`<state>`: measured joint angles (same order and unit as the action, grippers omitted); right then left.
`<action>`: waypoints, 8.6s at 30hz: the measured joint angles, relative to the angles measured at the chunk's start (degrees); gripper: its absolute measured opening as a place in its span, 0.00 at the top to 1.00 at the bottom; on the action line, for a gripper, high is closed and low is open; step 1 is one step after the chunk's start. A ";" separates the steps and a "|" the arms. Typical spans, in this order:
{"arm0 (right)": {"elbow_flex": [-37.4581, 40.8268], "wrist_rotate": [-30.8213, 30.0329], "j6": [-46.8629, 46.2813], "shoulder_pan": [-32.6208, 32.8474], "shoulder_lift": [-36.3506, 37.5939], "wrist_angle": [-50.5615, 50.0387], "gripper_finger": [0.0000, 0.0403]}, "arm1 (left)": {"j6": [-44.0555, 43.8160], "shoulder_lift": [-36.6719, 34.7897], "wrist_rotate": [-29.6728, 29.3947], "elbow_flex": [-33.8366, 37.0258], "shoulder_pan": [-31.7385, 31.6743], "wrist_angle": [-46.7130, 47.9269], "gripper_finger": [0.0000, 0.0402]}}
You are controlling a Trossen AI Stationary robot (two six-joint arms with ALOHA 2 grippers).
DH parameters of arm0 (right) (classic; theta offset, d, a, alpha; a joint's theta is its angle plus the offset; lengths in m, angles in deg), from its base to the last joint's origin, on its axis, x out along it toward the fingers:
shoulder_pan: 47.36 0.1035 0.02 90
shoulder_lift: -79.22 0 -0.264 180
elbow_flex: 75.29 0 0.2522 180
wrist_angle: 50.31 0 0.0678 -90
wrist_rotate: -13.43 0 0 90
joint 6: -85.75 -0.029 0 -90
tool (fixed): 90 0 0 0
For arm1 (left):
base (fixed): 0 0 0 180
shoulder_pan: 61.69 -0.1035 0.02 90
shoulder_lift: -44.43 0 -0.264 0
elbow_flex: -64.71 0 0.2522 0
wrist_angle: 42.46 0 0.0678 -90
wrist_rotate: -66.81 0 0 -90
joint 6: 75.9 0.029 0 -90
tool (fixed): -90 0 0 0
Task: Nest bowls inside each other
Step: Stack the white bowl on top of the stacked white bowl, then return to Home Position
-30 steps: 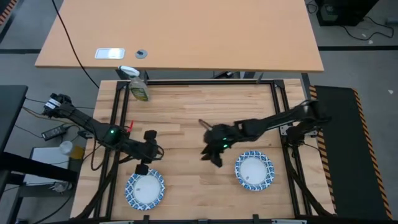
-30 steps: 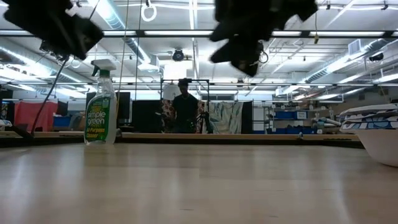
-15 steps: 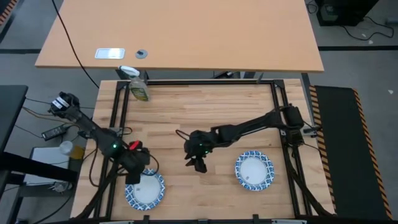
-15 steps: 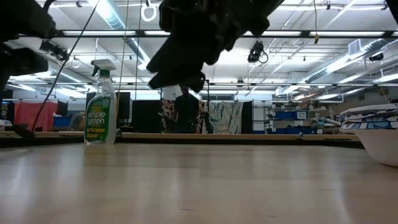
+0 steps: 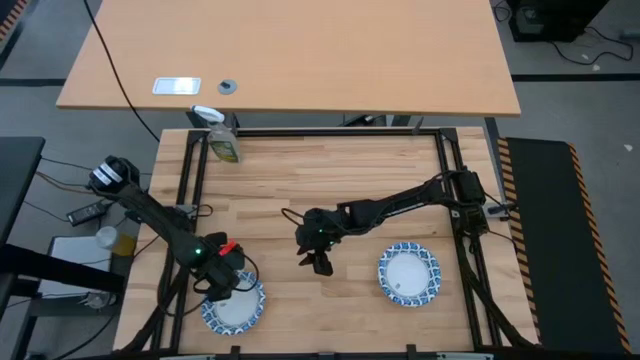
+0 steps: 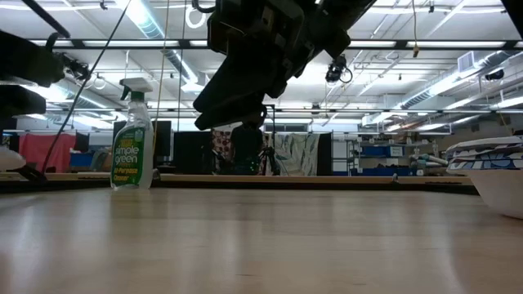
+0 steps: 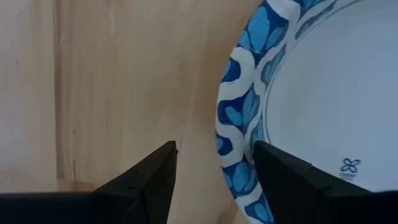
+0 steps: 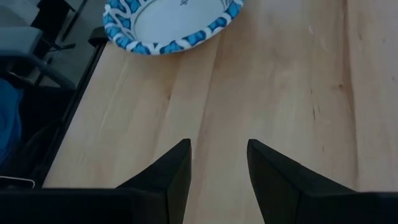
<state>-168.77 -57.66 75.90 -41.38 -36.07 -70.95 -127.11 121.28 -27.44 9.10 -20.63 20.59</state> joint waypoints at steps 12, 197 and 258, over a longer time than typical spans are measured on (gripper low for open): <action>0.00 -1.81 0.08 -0.88 2.04 -5.62 0.59 | 2.12 0.16 1.97 0.02 0.06 -5.20 0.69; 18.19 -22.78 -35.06 25.07 20.40 -40.28 0.66 | 56.74 31.78 -1.92 -13.16 -25.38 -75.58 0.60; 65.18 -37.17 3.97 -5.42 115.10 0.01 0.70 | 47.79 -61.69 -16.11 37.14 -28.55 -57.32 0.73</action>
<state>-103.59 -94.83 79.87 -46.80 79.03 -70.94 -79.33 59.59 -43.54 46.24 -49.18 -36.73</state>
